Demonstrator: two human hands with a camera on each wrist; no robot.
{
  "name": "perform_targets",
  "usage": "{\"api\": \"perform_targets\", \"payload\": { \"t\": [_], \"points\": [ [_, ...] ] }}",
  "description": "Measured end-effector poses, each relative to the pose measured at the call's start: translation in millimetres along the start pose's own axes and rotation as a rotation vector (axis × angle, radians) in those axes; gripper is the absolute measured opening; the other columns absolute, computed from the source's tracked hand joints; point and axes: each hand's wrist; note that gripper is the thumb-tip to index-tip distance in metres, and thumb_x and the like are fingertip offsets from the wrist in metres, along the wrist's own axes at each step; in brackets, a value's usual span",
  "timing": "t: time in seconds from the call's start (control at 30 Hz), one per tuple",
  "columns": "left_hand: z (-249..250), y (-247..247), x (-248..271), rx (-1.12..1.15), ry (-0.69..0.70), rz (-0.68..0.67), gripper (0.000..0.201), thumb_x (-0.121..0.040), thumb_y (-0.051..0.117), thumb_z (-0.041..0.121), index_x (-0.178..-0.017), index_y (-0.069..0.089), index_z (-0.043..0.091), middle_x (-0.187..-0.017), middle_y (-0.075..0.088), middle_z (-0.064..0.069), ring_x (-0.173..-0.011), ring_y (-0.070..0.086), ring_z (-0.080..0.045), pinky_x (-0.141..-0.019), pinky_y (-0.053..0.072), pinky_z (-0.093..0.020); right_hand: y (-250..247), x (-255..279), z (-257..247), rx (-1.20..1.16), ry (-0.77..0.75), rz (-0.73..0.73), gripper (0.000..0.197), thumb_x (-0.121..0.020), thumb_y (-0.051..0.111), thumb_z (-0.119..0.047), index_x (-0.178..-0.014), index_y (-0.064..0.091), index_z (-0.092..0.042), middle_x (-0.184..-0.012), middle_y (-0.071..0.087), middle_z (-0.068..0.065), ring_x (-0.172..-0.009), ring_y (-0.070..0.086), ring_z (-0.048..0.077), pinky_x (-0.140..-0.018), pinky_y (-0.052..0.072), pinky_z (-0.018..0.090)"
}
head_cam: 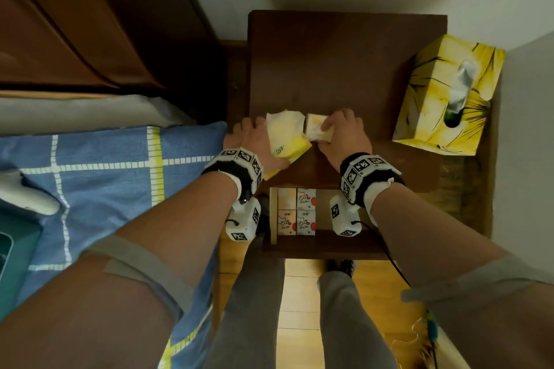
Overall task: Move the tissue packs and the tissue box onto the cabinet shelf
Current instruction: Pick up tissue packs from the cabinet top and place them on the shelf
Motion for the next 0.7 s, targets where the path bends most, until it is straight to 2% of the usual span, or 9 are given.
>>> {"api": "perform_targets", "payload": {
  "t": [0.07, 0.13, 0.23, 0.3, 0.37, 0.47, 0.5, 0.57, 0.7],
  "points": [
    [1, 17, 13, 0.099, -0.078, -0.019, 0.119, -0.054, 0.077, 0.072, -0.143, 0.029, 0.01, -0.141, 0.042, -0.016, -0.13, 0.046, -0.035, -0.101, 0.043, -0.045, 2, 4, 2, -0.029, -0.004, -0.042, 0.05, -0.073, 0.077, -0.025, -0.113, 0.048, -0.022, -0.12, 0.053, 0.006, -0.11, 0.053, 0.029, -0.086, 0.051, 0.043],
    [5, 31, 26, 0.206, -0.169, 0.018, 0.118, -0.056, 0.075, 0.073, -0.144, 0.029, 0.009, -0.141, 0.045, -0.015, -0.128, 0.049, -0.034, -0.1, 0.045, -0.044, 8, 15, 8, -0.125, 0.05, -0.076, 0.062, -0.071, 0.077, -0.028, -0.121, 0.04, -0.023, -0.113, 0.061, 0.008, -0.102, 0.059, 0.03, -0.081, 0.053, 0.042],
    [14, 54, 44, 0.451, -0.264, 0.037, 0.109, -0.059, 0.074, 0.068, -0.141, 0.034, 0.009, -0.132, 0.056, -0.01, -0.117, 0.059, -0.031, -0.09, 0.052, -0.04, 19, 41, 20, -0.286, 0.083, -0.114, 0.051, -0.081, 0.068, -0.033, -0.124, 0.045, -0.02, -0.111, 0.066, 0.007, -0.1, 0.064, 0.028, -0.082, 0.054, 0.038],
    [22, 73, 58, 0.634, -0.289, 0.009, 0.094, -0.059, 0.074, 0.065, -0.132, 0.05, 0.012, -0.12, 0.064, -0.005, -0.107, 0.064, -0.026, -0.076, 0.051, -0.031, 25, 62, 29, -0.404, 0.064, -0.15, 0.043, -0.087, 0.063, -0.039, -0.122, 0.052, -0.018, -0.112, 0.065, 0.002, -0.099, 0.061, 0.02, -0.083, 0.049, 0.031],
    [33, 92, 77, 0.79, -0.276, -0.018, 0.067, -0.065, 0.077, 0.058, -0.115, 0.063, 0.015, -0.105, 0.069, -0.002, -0.097, 0.067, -0.022, -0.069, 0.048, -0.027, 28, 82, 38, -0.519, 0.088, -0.218, 0.04, -0.09, 0.059, -0.04, -0.122, 0.05, -0.016, -0.107, 0.062, -0.001, -0.095, 0.058, 0.017, -0.081, 0.047, 0.031],
    [49, 120, 104, 0.925, -0.303, -0.06, 0.046, -0.072, 0.079, 0.05, -0.102, 0.065, 0.017, -0.089, 0.067, 0.005, -0.084, 0.064, -0.015, -0.061, 0.045, -0.025, 35, 103, 60, -0.64, 0.173, -0.321, 0.042, -0.083, 0.067, -0.04, -0.114, 0.046, -0.021, -0.103, 0.062, -0.003, -0.096, 0.065, 0.021, -0.081, 0.058, 0.041],
    [55, 130, 113, 0.95, -0.305, -0.071, 0.044, -0.073, 0.08, 0.048, -0.102, 0.064, 0.018, -0.087, 0.065, 0.007, -0.082, 0.063, -0.014, -0.059, 0.043, -0.024, 38, 109, 69, -0.665, 0.217, -0.362, 0.048, -0.079, 0.071, -0.039, -0.115, 0.045, -0.021, -0.106, 0.063, -0.001, -0.098, 0.066, 0.023, -0.08, 0.06, 0.045],
    [60, 149, 124, 0.995, -0.302, -0.096, 0.052, -0.07, 0.082, 0.05, -0.107, 0.065, 0.017, -0.094, 0.069, 0.003, -0.089, 0.065, -0.018, -0.059, 0.043, -0.023, 45, 119, 84, -0.689, 0.284, -0.418, 0.055, -0.074, 0.08, -0.034, -0.116, 0.048, -0.019, -0.109, 0.064, 0.001, -0.096, 0.067, 0.023, -0.074, 0.062, 0.046],
    [60, 173, 126, 0.991, -0.318, -0.164, 0.054, -0.067, 0.083, 0.053, -0.101, 0.065, 0.016, -0.097, 0.069, -0.002, -0.088, 0.066, -0.019, -0.063, 0.049, -0.027, 67, 122, 106, -0.748, 0.375, -0.485, 0.041, -0.071, 0.085, -0.02, -0.106, 0.065, -0.013, -0.103, 0.073, 0.006, -0.092, 0.072, 0.022, -0.069, 0.063, 0.043]
  ]
}}
Point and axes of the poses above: each hand's wrist, its own x-axis away from the middle knuckle, its own y-axis out of the palm, z = x × y
